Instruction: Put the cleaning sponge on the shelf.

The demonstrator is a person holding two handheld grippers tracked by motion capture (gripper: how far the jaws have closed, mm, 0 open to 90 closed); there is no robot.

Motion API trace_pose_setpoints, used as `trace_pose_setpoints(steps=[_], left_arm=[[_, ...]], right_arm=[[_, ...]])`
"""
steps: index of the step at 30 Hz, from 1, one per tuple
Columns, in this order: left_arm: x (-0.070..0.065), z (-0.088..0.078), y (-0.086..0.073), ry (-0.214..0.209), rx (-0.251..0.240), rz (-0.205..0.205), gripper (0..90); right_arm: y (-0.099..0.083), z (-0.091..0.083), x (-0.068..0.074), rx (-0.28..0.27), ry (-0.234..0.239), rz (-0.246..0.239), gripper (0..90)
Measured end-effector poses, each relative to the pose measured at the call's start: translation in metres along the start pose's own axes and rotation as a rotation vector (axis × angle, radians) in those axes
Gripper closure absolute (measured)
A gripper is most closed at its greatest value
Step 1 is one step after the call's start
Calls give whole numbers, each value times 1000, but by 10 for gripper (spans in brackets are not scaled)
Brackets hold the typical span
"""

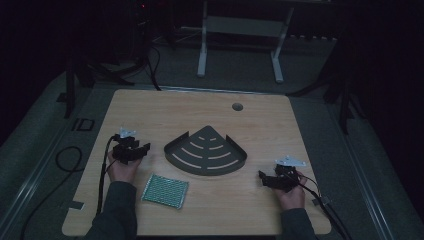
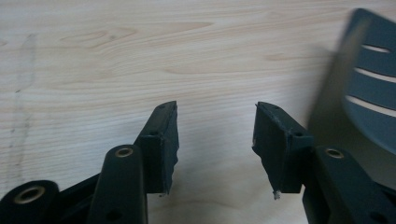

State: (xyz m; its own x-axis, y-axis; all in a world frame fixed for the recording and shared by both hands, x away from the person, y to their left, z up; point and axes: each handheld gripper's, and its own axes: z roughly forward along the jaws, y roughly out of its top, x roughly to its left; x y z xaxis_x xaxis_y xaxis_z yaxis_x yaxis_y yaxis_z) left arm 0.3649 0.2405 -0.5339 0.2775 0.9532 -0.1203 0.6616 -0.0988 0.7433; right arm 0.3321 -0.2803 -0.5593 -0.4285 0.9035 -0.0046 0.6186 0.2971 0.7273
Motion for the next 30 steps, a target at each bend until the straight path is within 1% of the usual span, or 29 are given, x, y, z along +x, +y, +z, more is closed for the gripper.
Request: trace_pose_setpoints(steps=[1, 2, 3, 4, 5, 8, 9, 10, 11, 12, 14, 16, 17, 18, 22, 23, 26, 30], left_arm=[[-1, -2, 0, -15, -2, 12, 525], [-1, -2, 0, -15, -2, 12, 535], [-7, -7, -2, -52, -19, 48, 541], [-11, -9, -3, -69, -22, 70, 545], [-11, -9, -3, -69, -22, 70, 549], [-24, -13, -6, -114, -14, 132, 555], [-24, -13, -6, -114, -14, 132, 558], [-33, -19, -9, -154, -9, 173, 568], [-33, -19, -9, -154, -9, 173, 570], [-39, -23, -11, -175, -6, 188, 570], [-45, -29, -13, -200, -1, 197, 572], [-49, -32, -16, -217, 7, 205, 581], [-49, -32, -16, -217, 7, 205, 582], [-52, -36, -18, -232, 16, 209, 582], [-58, -41, -22, -261, 25, 235, 644], [-60, -42, -24, -271, 36, 250, 652], [-65, -44, -26, -288, 54, 276, 727], [-74, -48, -29, -311, 63, 314, 863]], right_arm=[[0, 0, 0, 0, 0, 0, 178], [0, 0, 0, 0, 1, -1, 178], [0, 0, 0, 0, 1, -1, 177], [0, 0, 0, 1, 2, -2, 177], [0, 0, 0, 1, 2, -2, 177], [0, 0, 0, 0, 4, -3, 177], [0, 0, -1, 1, 4, -4, 177], [0, 0, -1, 1, 4, -5, 177], [0, 0, -1, 1, 4, -5, 177], [0, 0, -1, 1, 4, -5, 177], [0, 0, -1, 0, 5, -6, 176], [0, 0, -1, 0, 6, -7, 176], [0, 0, -1, 0, 6, -7, 176], [0, 0, -1, 0, 6, -7, 176], [0, 1, -1, 1, 6, -8, 175], [0, 1, -1, 0, 6, -8, 176], [1, 1, -1, 0, 7, -10, 175], [1, 1, -1, -1, 7, -12, 175]])
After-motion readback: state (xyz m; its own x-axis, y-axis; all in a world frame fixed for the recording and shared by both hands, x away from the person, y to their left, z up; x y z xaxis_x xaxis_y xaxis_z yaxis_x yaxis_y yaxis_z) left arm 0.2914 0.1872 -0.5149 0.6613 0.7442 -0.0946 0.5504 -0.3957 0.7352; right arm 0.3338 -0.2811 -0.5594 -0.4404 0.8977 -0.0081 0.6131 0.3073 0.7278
